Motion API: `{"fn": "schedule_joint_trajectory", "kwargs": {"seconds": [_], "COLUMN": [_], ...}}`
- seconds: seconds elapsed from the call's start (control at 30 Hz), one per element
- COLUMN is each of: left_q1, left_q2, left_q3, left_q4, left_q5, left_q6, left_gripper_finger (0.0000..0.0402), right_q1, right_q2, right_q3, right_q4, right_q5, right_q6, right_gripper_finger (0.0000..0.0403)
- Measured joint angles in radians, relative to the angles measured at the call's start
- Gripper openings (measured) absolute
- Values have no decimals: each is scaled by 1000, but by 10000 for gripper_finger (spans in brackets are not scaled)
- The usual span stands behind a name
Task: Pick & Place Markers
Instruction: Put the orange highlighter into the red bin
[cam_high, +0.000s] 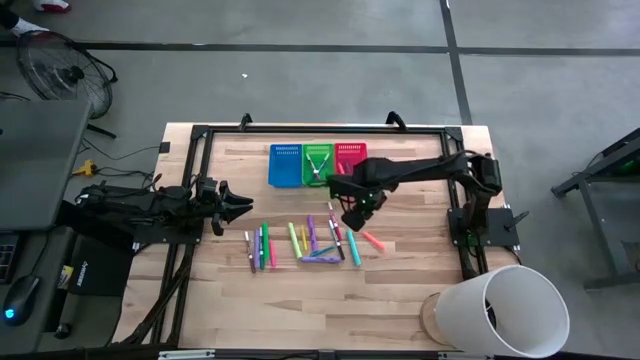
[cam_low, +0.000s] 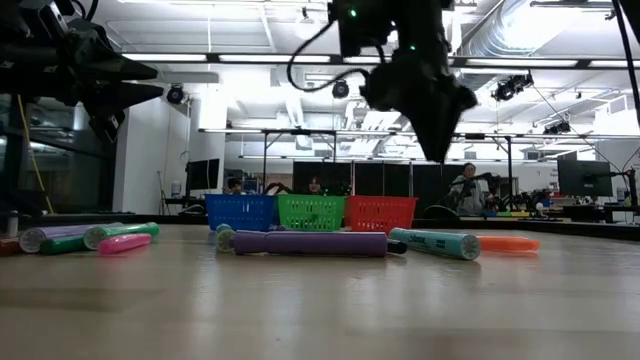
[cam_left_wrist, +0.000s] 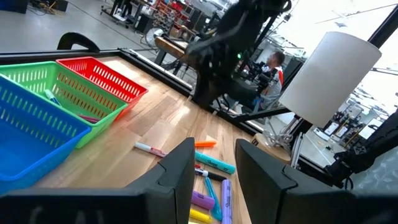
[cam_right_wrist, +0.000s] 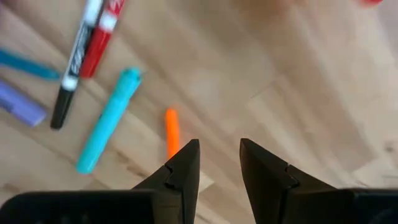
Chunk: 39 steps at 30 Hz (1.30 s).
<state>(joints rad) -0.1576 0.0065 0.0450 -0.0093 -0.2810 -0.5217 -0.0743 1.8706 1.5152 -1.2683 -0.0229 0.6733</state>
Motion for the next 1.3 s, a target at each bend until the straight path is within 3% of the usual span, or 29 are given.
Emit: {"fn": "schedule_joint_trajectory", "kwargs": {"seconds": [0.37,0.67,0.87,1.3], "left_q1": [0,0,0,0], "left_q2": [0,0,0,0], "left_q3": [0,0,0,0], "left_q4": [0,0,0,0], "left_q5": [0,0,0,0], "left_q6": [0,0,0,0], "left_gripper_finger": [115,115,115,115], "right_q1": [68,102,121,161], "right_q2": [-1,-1,-1,-6], "right_q3": [-131,-255,-314,-410], "right_q4": [54,251,323,491], "right_q5": [-62,-144,-134,-54], "right_q6": [-1,42,33,34], "right_gripper_finger": [106,162,181,162]}}
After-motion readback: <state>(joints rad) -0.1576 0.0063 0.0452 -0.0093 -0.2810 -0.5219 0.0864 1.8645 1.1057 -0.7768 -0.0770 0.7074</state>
